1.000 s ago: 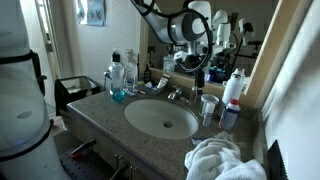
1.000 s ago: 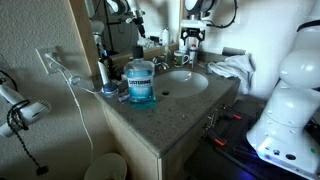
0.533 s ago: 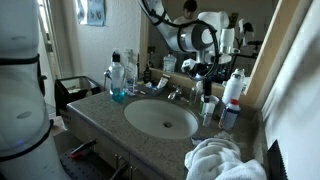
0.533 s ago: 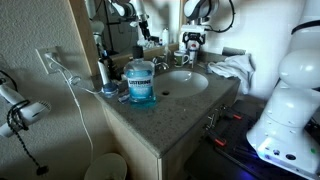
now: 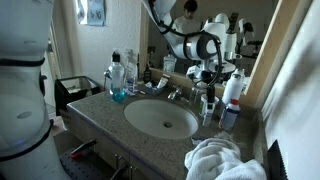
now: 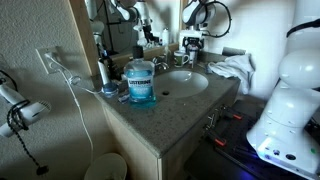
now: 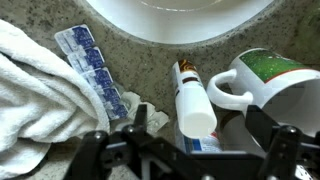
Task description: Move the small white bottle to the left of the sink
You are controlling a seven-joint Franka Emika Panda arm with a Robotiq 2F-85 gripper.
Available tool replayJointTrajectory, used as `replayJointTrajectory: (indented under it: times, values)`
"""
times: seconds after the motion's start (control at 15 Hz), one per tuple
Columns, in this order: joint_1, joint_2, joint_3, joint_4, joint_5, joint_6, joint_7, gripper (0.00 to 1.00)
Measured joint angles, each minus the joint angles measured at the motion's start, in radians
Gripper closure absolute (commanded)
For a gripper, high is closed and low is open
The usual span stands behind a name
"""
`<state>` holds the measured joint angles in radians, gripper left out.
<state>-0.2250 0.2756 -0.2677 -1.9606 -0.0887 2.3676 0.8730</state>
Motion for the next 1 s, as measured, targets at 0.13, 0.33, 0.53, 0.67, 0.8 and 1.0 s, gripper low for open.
replayJointTrajectory:
  times: [0.13, 0.33, 0.53, 0.67, 0.8, 1.0]
  values:
    - [0.000, 0.013, -0.008, 0.009, 0.002, 0.005, 0.000, 0.00]
    - [0.000, 0.023, -0.018, 0.013, 0.003, 0.015, 0.000, 0.16]
    - [0.000, 0.028, -0.024, 0.013, 0.004, 0.023, 0.000, 0.42]
    - [0.000, 0.031, -0.026, 0.013, 0.006, 0.026, 0.000, 0.58]
    - [0.000, 0.033, -0.027, 0.013, 0.009, 0.029, 0.000, 0.73]
    - [0.001, 0.035, -0.027, 0.013, 0.012, 0.034, 0.000, 0.87]
